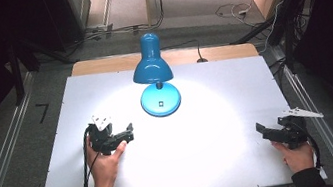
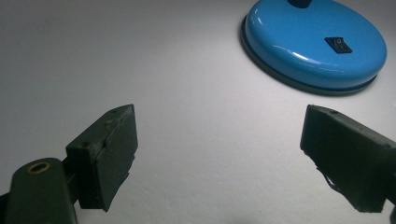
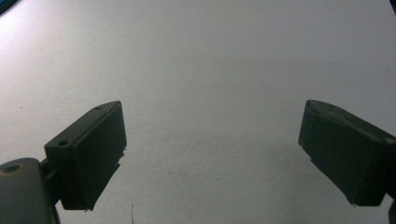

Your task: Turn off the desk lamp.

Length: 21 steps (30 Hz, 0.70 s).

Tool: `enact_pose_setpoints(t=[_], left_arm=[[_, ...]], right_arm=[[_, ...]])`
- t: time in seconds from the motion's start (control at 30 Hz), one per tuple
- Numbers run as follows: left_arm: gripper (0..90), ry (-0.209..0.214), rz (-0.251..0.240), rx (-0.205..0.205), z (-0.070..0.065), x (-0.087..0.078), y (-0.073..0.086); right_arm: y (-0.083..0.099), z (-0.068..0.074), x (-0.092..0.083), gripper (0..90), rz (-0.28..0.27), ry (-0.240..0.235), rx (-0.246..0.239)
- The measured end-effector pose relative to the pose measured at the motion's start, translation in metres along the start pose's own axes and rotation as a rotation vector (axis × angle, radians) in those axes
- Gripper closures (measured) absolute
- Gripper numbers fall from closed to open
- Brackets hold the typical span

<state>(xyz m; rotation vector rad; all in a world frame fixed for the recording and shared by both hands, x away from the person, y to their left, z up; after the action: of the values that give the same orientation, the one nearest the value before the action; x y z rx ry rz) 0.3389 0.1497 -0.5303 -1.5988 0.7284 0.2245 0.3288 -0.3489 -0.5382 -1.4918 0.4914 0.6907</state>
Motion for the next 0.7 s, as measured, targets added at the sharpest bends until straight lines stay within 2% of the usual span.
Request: enact_pose_setpoints(t=[0.4,0.7], left_arm=[[12.0,0.014,-0.017,0.004,-0.006,0.008,-0.005],[12.3,0.034,-0.009,-0.002,-0.011,0.015,-0.007]], right_arm=[[0.000,0.000,0.001,6.4,0.000,-0.001,-0.003],[0.000,0.000,0.001,6.4,0.000,-0.002,0.000]])
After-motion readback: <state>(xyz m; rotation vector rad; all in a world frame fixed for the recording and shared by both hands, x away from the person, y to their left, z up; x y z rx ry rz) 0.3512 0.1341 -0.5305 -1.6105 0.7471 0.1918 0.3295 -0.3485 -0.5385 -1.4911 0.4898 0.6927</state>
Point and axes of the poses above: each handheld gripper's, and its own axes: x roughly forward along the jaws, y roughly out of its underside, z roughly to its left, the point moved 6 cm from there along x, roughly forward along the jaws, and after that the axes turned 8 degrees about y, right-handed, at the moved point
